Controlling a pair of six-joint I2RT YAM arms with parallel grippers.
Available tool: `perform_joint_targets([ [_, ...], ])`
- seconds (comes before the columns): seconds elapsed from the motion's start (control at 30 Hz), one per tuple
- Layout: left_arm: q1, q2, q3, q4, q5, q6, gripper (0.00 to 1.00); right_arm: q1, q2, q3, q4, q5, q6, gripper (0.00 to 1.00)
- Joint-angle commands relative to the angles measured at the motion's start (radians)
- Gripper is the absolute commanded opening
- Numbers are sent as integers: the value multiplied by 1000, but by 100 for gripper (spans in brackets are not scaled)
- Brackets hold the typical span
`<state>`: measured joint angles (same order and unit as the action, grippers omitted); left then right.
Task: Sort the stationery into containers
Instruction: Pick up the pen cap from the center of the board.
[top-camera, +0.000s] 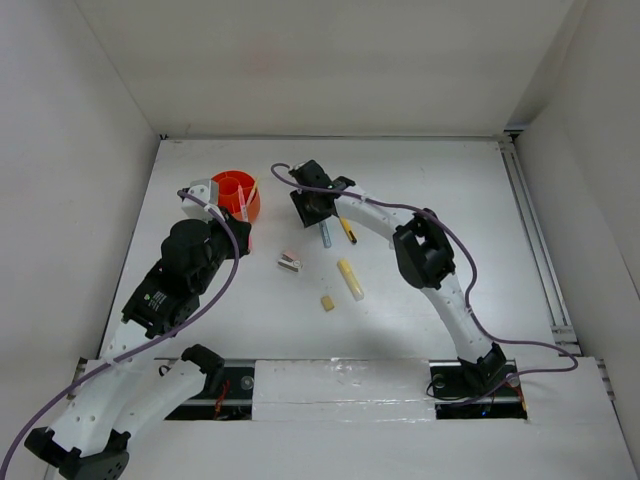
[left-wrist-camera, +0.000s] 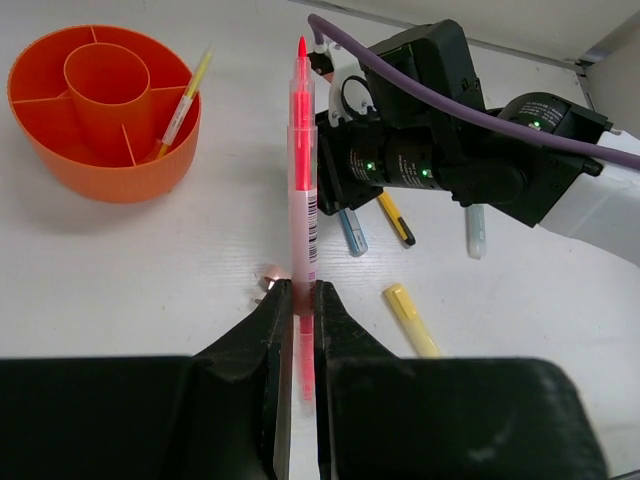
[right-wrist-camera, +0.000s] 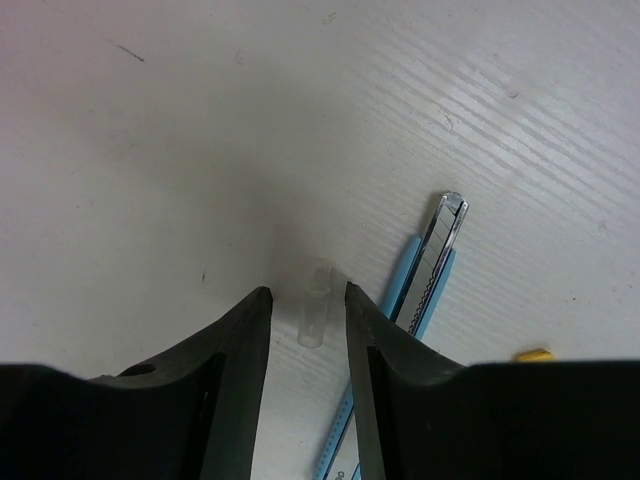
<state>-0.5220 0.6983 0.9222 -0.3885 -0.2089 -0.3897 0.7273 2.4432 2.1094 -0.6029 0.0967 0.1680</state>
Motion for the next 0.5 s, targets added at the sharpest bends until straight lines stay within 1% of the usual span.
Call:
perform_joint_targets([
  [0.0,-3,-6,-9,42,13,15,0,0,23,35,-20,-2,-9,40],
  [0.03,-3,-6,-9,42,13,15,0,0,23,35,-20,-2,-9,40],
  [0.13,-3,-6,-9,42,3,15,0,0,33,35,-29,-2,-9,30],
  [0.17,-3,-6,-9,42,-6,15,0,0,33,35,-38,9,-9,25],
  [0.23,-3,3,-9,31,-17,6,0,0,33,26,-38,18,-9,20],
  [0.27,-3,13,-9,31,-17,6,0,0,33,26,-38,27,-9,16],
  [0.3,-3,13,0,31,-17,6,0,0,33,14,-38,28,-9,6],
  [0.33,-3,13,0,31,-17,6,0,0,33,14,-38,28,-9,1],
  [0.4,-3,13,0,31,-3,6,0,0,4,-15,-29,15,-9,0],
  [0.43,-3,13,0,31,9,6,0,0,-16,-34,-9,-26,-9,0],
  [0.47,-3,13,0,31,25,6,0,0,-42,-96,21,-58,-9,0],
])
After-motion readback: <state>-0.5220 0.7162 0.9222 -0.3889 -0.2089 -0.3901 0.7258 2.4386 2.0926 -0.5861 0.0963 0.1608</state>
